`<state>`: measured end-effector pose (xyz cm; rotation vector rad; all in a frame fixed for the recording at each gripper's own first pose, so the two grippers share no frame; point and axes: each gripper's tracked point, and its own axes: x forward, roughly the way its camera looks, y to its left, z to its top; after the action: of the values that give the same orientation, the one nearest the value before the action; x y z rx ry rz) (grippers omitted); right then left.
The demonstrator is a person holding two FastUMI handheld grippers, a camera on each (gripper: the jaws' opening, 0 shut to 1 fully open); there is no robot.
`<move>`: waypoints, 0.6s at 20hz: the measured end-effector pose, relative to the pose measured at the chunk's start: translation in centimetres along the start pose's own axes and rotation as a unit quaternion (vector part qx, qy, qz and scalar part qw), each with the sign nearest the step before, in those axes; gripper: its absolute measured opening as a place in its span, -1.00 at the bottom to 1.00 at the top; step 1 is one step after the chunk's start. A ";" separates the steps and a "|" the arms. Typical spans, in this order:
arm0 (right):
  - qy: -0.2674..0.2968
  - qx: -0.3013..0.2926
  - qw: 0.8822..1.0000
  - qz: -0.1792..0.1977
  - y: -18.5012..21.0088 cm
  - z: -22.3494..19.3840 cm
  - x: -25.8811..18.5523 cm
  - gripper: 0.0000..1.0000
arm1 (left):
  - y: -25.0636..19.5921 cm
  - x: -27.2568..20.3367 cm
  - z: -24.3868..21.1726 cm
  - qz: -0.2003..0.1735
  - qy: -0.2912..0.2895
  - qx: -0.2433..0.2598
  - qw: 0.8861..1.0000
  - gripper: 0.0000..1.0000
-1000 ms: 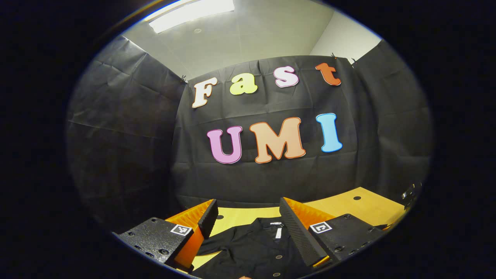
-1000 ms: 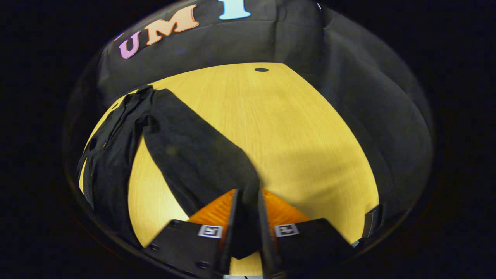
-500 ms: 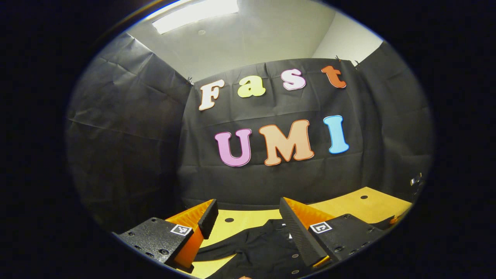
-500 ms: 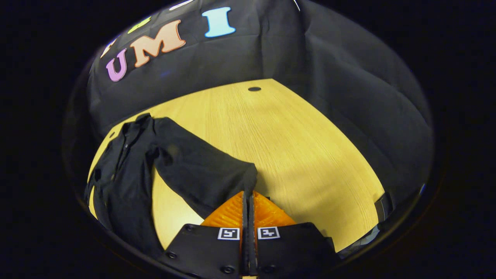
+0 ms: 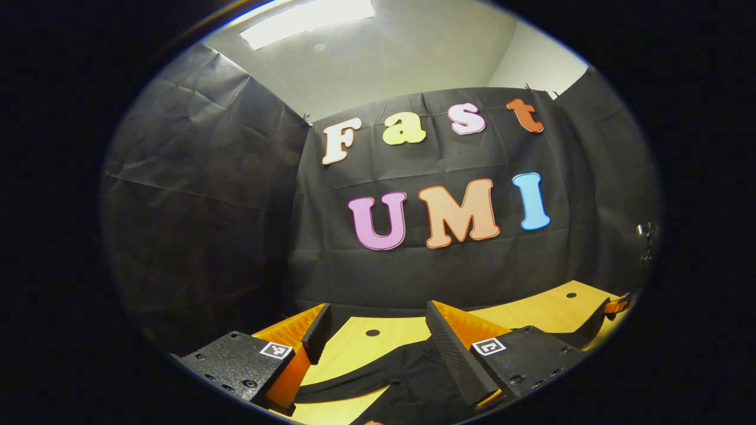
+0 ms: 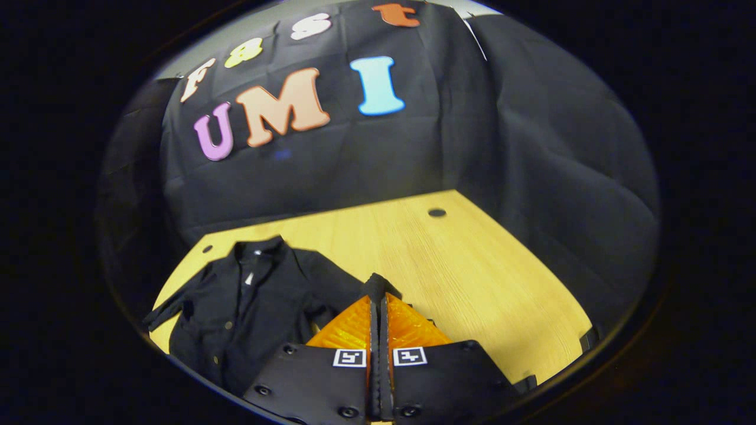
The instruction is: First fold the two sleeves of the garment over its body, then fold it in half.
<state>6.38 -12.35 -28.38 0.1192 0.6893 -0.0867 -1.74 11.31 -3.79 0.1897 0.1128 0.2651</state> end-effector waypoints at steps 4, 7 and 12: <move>-0.039 -0.041 0.998 0.033 5.8 3.6 -0.7 -0.95 | 3.1 -0.3 -1.1 0.020 0.011 -0.012 1.000 0.99; -0.055 -0.064 0.995 0.054 9.6 4.7 -1.0 -0.96 | 5.8 -0.8 -1.7 0.038 0.012 -0.013 0.999 0.99; -0.057 -0.084 0.991 0.085 15.6 5.0 -0.6 -0.95 | 10.0 -1.8 -2.7 0.066 0.018 -0.015 0.998 0.99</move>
<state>10.89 2.42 -22.88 0.0111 0.5669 0.1271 -6.31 20.79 -4.22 0.1632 0.1315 0.4016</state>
